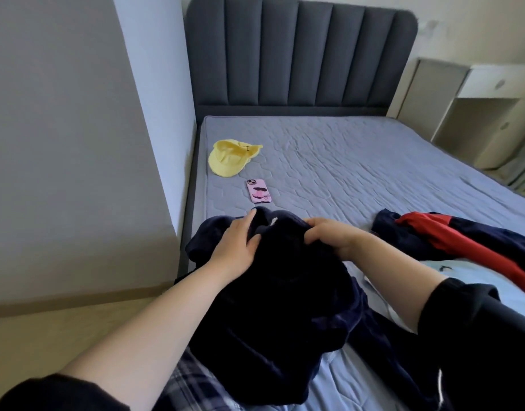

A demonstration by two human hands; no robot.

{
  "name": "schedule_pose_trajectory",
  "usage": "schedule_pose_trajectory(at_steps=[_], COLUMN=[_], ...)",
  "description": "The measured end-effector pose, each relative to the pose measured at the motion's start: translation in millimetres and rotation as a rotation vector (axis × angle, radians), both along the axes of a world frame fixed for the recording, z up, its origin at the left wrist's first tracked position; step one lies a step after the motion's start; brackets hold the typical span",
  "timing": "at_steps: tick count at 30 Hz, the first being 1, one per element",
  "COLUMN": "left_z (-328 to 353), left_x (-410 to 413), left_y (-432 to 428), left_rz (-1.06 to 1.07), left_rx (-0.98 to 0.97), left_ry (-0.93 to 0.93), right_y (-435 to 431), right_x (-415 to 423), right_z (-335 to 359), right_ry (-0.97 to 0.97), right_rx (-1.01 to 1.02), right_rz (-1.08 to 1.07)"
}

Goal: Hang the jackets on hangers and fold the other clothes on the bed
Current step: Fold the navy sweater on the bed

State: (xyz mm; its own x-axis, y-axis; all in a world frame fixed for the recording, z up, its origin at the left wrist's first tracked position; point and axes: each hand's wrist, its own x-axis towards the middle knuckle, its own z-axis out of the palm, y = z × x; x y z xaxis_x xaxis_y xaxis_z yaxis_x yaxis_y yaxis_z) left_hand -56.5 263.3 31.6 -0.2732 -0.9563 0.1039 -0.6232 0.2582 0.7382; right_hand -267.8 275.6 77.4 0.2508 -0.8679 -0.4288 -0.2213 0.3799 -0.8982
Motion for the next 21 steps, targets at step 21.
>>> schedule_pose_trajectory(at_steps=[21], left_z=[203], left_x=[66], left_y=[-38], left_rz=[0.636], left_rx=[-0.487], left_ry=[-0.336], right_y=[-34], right_x=[56], right_z=[143], right_ry=[0.916], right_rx=[-0.679], right_rz=[-0.142])
